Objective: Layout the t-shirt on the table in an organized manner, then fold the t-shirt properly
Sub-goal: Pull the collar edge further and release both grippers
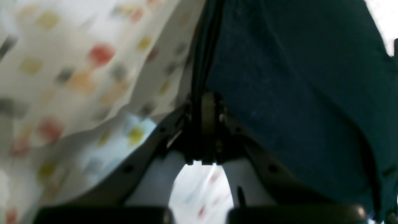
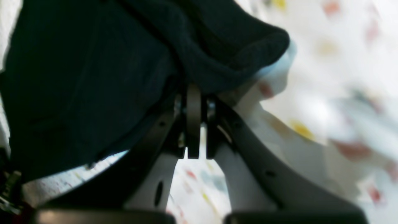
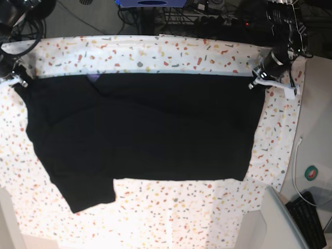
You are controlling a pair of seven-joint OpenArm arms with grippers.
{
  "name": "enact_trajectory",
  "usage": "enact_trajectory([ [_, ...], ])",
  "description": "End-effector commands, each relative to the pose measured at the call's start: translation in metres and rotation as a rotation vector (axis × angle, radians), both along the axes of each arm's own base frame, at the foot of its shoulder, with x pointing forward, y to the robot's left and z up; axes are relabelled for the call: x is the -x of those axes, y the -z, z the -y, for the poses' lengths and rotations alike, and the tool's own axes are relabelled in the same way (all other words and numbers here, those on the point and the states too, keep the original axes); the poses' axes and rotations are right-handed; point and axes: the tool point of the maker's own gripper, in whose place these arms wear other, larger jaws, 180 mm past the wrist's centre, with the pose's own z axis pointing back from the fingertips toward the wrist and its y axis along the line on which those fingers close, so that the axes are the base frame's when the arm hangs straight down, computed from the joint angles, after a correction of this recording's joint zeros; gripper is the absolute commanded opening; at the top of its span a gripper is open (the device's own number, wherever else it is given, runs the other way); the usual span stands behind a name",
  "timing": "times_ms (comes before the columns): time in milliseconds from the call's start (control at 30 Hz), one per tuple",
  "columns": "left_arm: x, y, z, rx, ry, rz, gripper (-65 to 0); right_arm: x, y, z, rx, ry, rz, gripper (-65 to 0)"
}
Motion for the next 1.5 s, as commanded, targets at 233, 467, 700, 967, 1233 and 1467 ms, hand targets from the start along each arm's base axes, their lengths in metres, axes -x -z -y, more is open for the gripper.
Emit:
enact_trajectory([
  [233, 0.040, -0.002, -0.007, -0.043, 0.012, -0.041, -65.0, 0.052, -0.007, 0.015, 0.073, 0.044, -0.033, -65.0],
  [467, 0.031, -0.003, -0.008, -0.045, 0.010, -0.026, -65.0, 0.054, -0.005, 0.010, 0.052, 0.020, -0.069, -65.0],
  [700, 0.033, -0.002, -0.008, -0.043, 0.010, -0.036, -64.5, 0.054, -0.006, 0.011, 0.054, 0.023, -0.068, -40.8],
  [967, 0.039, -0.008, -0.032, -0.074, -0.048, -0.031, -8.9, 0.075, -0.007, 0.025, 0.056, 0.120, -0.071, -36.6],
  [1233, 0.048, -0.039, -0.101, -0.174, -0.204, 0.024, -8.6, 0.059, -0.054, 0.061, 0.215, 0.132, 0.021, -36.6],
  [1467, 0.029, -0.062, -0.125, -0.246, -0.163, 0.056, -47.6, 0.044, -0.062, 0.060, 0.208, 0.093, 0.009, -36.6],
])
